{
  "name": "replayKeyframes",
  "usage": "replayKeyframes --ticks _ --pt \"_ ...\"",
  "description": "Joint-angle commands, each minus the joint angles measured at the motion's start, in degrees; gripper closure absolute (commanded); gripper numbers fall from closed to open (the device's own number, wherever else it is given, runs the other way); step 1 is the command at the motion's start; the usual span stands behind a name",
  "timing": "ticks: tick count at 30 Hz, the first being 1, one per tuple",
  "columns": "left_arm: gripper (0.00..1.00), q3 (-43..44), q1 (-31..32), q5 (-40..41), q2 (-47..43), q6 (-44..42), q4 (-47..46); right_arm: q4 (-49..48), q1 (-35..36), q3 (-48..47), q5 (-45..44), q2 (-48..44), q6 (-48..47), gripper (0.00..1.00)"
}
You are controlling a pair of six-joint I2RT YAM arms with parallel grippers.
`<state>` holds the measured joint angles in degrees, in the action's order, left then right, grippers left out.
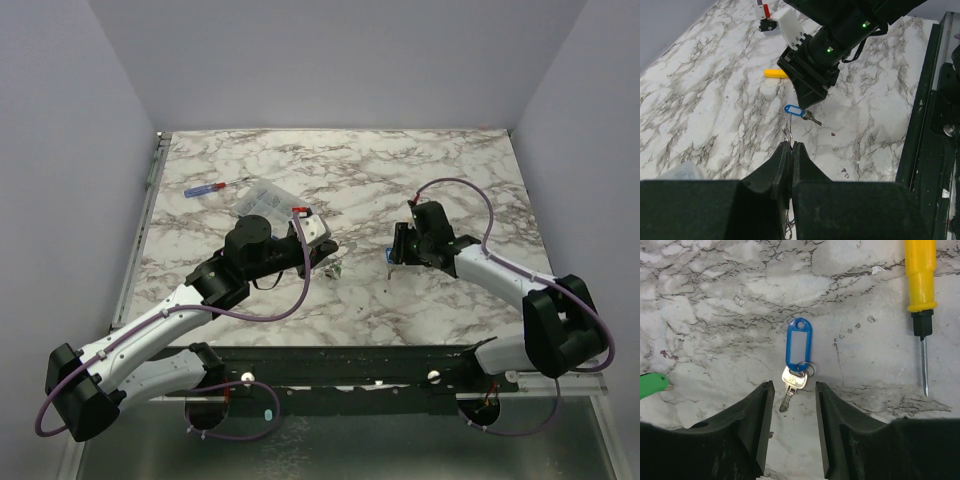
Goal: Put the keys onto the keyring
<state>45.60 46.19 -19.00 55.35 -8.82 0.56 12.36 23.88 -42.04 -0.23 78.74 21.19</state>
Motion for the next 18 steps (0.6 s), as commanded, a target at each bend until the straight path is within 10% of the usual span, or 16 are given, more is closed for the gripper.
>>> replayKeyframes --ticks 1,18 --pt "1.00 0.10 -0.16 -0.59 -1.08 -0.01 -1.44 -1.38 -0.12 -0.90 -1.81 2.97 0.21 0.52" --pt "1.00 -0.03 -0.13 -0.18 -0.96 -0.08 -1.41 -4.70 -0.14 -1.25 -2.53 9.31 0.04 0.62"
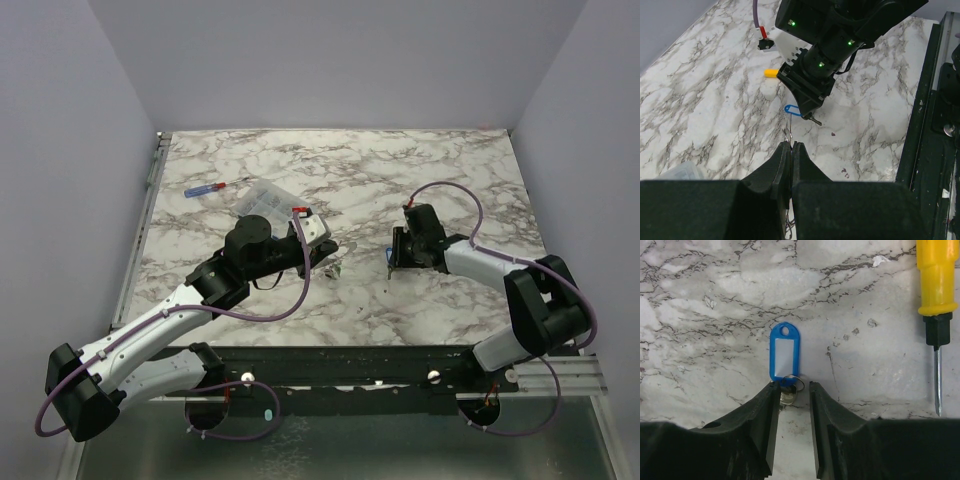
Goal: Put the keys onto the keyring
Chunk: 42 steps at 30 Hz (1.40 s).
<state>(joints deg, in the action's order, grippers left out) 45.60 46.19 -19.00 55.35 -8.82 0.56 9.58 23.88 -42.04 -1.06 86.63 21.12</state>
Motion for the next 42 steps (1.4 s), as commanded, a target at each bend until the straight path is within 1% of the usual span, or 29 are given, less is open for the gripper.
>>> replayKeyframes --ticks 1,5,9,12,26,33,42 --pt "1.00 0.01 -0.14 -0.16 -0.88 -0.13 -1.37 -2.12 -0.07 -1.09 -1.75 1.51 0.14 0.63" --pt "1.00 -0.07 -0.10 -0.07 -0.70 -0.14 -1.35 -2.67 -0.11 -0.72 -1.56 2.11 0.17 0.67" --pt "1.00 -0.07 -0.13 -0.06 -0.51 -0.08 -1.30 -2.82 -0.08 -0.43 -1.40 2.27 0.28 0.75" --pt "1.00 -0.06 -0.18 -0.07 -0.34 -0.11 -1.35 -2.66 -0.07 -0.41 -1.34 2.07 0.33 0.78" --pt "1.00 0.01 -0.14 -0.02 0.10 -0.15 -1.26 0.04 -0.12 -0.94 -1.33 -1.61 0.21 0.99" --pt "1.00 0.01 -0.14 0.13 0.16 -0.19 -1.26 0.22 -0.06 -0.63 -1.08 -3.95 -0.10 0.99" --pt "1.00 -0.01 -0.17 0.28 0.10 -0.17 -1.26 -0.41 -0.06 0.60 0.74 -9.98 -2.34 0.99"
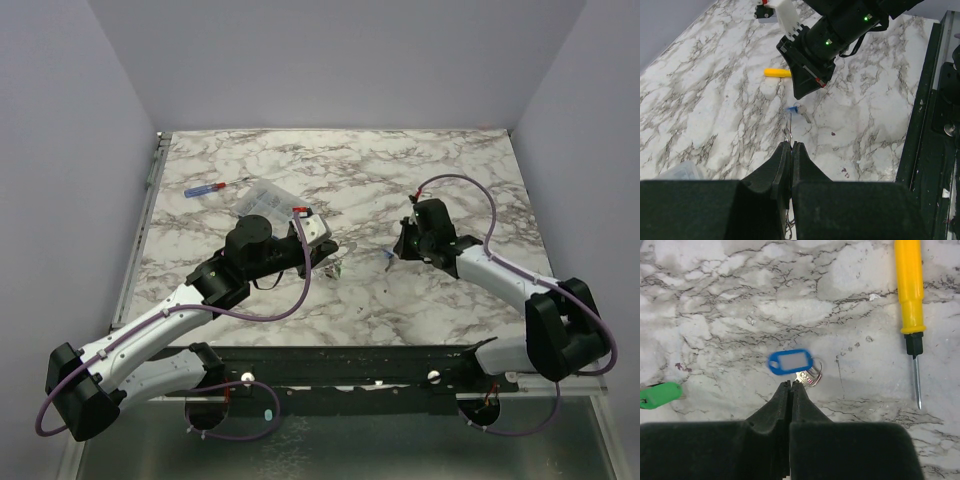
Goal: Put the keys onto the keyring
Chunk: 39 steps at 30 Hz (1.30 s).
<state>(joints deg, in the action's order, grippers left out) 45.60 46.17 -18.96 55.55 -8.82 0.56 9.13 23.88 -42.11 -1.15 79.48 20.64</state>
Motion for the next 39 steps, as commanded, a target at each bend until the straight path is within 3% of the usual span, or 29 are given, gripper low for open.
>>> replayKeyframes --ticks 1,6,10,15,17,29,39 --pt "1.00 0.01 -0.19 0.24 -0.14 -0.27 -1.26 -0.06 -0.13 0.83 1.68 -3.43 -2.20 0.99" --pt "1.00 -0.06 -0.12 0.36 -0.18 -0.32 -1.21 -0.36 -0.08 1.35 3.77 -5.81 -3.41 0.99" --pt "1.00 0.00 -0.12 0.33 -0.34 -0.27 -1.17 2.18 -0.06 0.94 -1.17 -6.01 -0.44 0.97" --pt "1.00 -0.03 -0.12 0.25 -0.46 -0.26 -1.17 3.61 -0.07 1.38 -6.29 -4.64 1.85 0.58" --pt "1.00 -0.06 -0.12 0.16 -0.49 -0.24 -1.17 4.26 -0.09 0.78 -6.87 -2.27 1.85 0.50" --pt "1.00 0.00 -0.12 0.25 -0.94 -0.18 -1.17 0.12 -0.08 -2.20 -5.12 6.94 3.54 0.50" --pt "1.00 -0.08 -0.13 0.56 -1.06 -0.35 -1.15 -2.79 -0.18 -2.53 -5.12 8.88 4.10 0.57"
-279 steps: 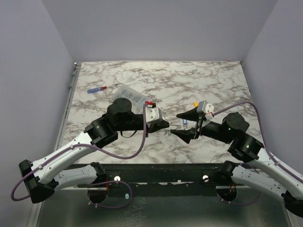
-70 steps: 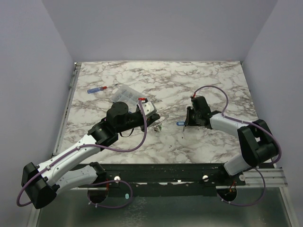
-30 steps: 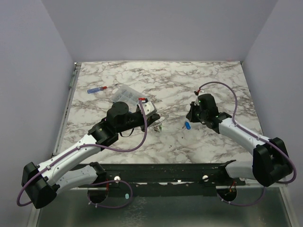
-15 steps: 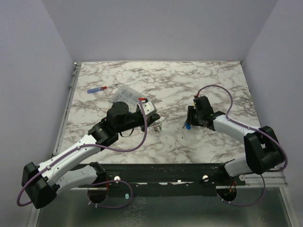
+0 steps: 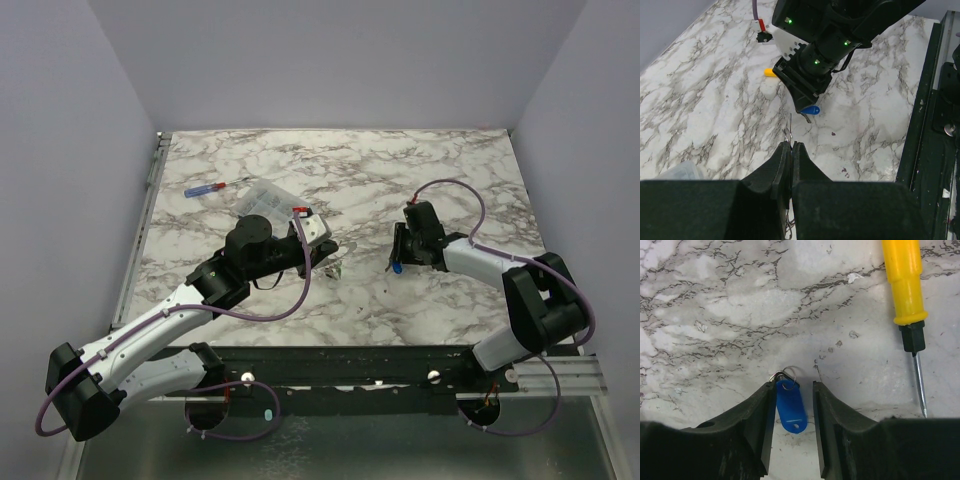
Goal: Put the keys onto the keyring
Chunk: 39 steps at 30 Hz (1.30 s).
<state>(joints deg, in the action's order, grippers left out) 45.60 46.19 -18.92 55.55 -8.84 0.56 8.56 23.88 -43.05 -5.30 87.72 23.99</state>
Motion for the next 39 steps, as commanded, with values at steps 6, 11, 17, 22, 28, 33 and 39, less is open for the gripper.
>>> replayKeyframes --ticks 6,11,17,22,28,33,39 --pt "1.00 -0.09 -0.19 0.47 -1.00 -0.38 -1.04 -2.95 -0.78 -1.48 -0.96 0.76 1.25 0.60" --pt "1.00 -0.08 -0.14 0.46 -0.81 -0.36 -1.08 -4.32 -1.22 -0.81 -0.05 0.72 1.58 0.62" --pt "1.00 -0.13 -0.14 0.47 -0.71 -0.34 -1.00 -4.56 -1.46 -0.68 0.97 0.96 1.91 0.67" --pt "1.00 -0.07 -0.14 0.55 -0.71 -0.43 -1.00 -3.57 -1.42 -0.34 0.38 0.81 2.73 0.67" --pt "1.00 -0.01 -0.10 0.59 -0.66 -0.40 -1.00 -4.10 -1.88 0.59 0.67 1.01 3.13 0.63" --pt "1.00 -0.09 -0.15 0.63 -0.62 -0.47 -0.96 -5.34 -2.17 0.95 1.78 2.22 3.61 0.65" --pt "1.00 0.01 -0.14 0.72 -0.62 -0.42 -0.91 -5.44 -2.26 1.12 2.03 2.32 3.61 0.71"
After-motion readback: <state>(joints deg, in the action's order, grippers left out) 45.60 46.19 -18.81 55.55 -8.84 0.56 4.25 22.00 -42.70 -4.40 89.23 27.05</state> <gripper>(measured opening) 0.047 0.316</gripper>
